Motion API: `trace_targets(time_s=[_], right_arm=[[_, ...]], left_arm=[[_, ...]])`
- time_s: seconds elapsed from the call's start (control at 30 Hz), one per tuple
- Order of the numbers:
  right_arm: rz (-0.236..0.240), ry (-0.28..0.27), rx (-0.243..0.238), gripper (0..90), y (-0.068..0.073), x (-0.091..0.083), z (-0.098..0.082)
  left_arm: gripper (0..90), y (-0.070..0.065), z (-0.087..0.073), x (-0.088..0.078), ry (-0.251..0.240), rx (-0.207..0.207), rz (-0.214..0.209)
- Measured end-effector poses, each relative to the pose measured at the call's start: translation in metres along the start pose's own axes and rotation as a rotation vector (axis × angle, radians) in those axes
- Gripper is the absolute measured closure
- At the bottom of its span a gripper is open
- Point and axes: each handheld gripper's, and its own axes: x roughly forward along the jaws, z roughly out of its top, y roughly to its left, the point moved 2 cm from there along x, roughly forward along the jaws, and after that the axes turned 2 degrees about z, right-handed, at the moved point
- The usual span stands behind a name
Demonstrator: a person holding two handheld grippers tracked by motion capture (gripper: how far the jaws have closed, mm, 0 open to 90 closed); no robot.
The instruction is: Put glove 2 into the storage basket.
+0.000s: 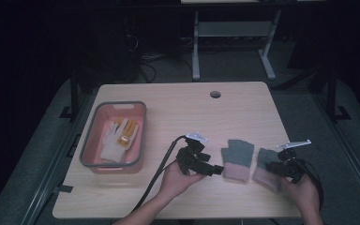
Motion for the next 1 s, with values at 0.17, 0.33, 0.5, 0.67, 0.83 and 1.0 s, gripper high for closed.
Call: trace_targets(time_s=[0.17,0.33,0.5,0.67,0.83,1.0], right_arm=[[0.042,-0.018,0.014,79.5,0.0,-0.009,0.003],[0.075,-0.065,-0.007,79.4,0.005,-0.023,0.01],[0.085,-0.082,-0.067,79.3,0.025,-0.031,0.023],[0.118,-0.1,-0.105,79.1,0.046,-0.031,0.04],[0.138,-0.085,-0.128,78.8,0.058,-0.02,0.053],[0.137,-0.06,-0.148,78.4,0.064,-0.006,0.059]], left_arm=[[25.3,0.002,0.001,0.001,0.001,0.001,0.002],[25.3,0.002,0.002,-0.001,-0.004,0.001,0.004],[25.3,0.004,0.002,-0.005,-0.003,0.003,0.01],[25.3,0.005,0.002,-0.007,-0.003,0.0,0.016],[25.3,0.006,0.001,-0.009,-0.003,-0.001,0.017],[25.3,0.007,0.001,-0.01,0.002,-0.004,0.022]])
